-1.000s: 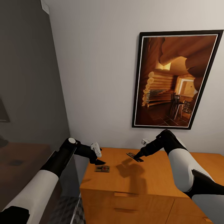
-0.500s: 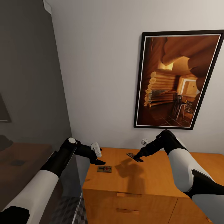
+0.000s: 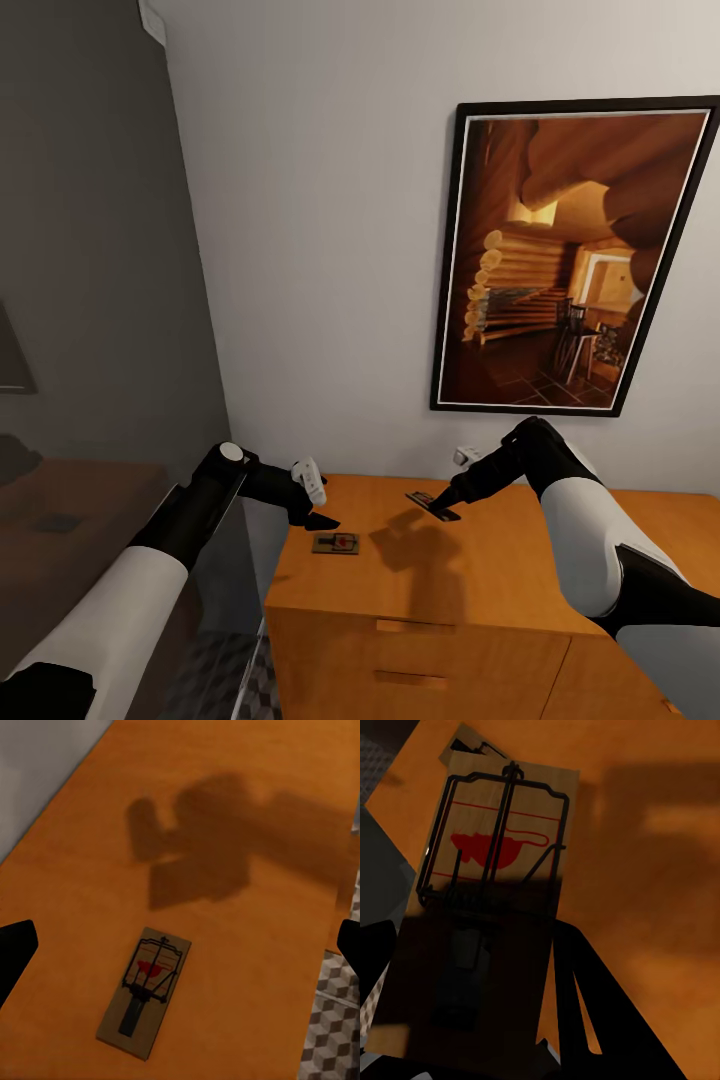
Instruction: Take the four mousetraps from the cabinet in the bathroom and place them on the bathroom floor. Make sure all four end up on the same floor surface, and ensure that at least two of them are either under or directly next to the same bathroom sink.
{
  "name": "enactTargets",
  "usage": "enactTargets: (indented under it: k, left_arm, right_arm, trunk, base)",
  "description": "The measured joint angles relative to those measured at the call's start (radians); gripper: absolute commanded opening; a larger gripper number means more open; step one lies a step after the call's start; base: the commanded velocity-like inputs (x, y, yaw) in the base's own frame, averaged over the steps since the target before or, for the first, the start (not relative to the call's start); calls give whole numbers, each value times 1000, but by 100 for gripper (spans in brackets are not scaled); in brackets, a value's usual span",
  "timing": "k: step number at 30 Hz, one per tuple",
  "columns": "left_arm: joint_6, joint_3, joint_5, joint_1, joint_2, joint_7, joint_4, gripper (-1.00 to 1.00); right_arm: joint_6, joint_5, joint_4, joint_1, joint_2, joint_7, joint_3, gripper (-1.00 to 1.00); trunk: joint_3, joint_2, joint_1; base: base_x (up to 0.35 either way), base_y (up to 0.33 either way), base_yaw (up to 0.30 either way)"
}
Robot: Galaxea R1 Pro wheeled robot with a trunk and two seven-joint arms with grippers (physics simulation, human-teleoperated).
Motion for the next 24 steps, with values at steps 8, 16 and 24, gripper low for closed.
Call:
enactTargets:
  k: [8, 16, 24]
  left_arm:
    - [0, 1, 0, 0, 0, 0, 0, 100]
    - [0, 0, 0, 0, 0, -1, 0, 100]
    - [0, 0, 0, 0, 0, 0, 0, 100]
  right_arm:
    - [0, 0, 0, 0, 0, 0, 0, -100]
    - [0, 0, 0, 0, 0, 0, 0, -100]
    - [0, 0, 0, 0, 2, 0, 0, -100]
  trunk:
    - [0, 0, 0]
    - [0, 0, 0]
    - [0, 0, 0]
  base:
    - [8, 16, 0]
    - [50, 84, 0]
    - [4, 6, 0]
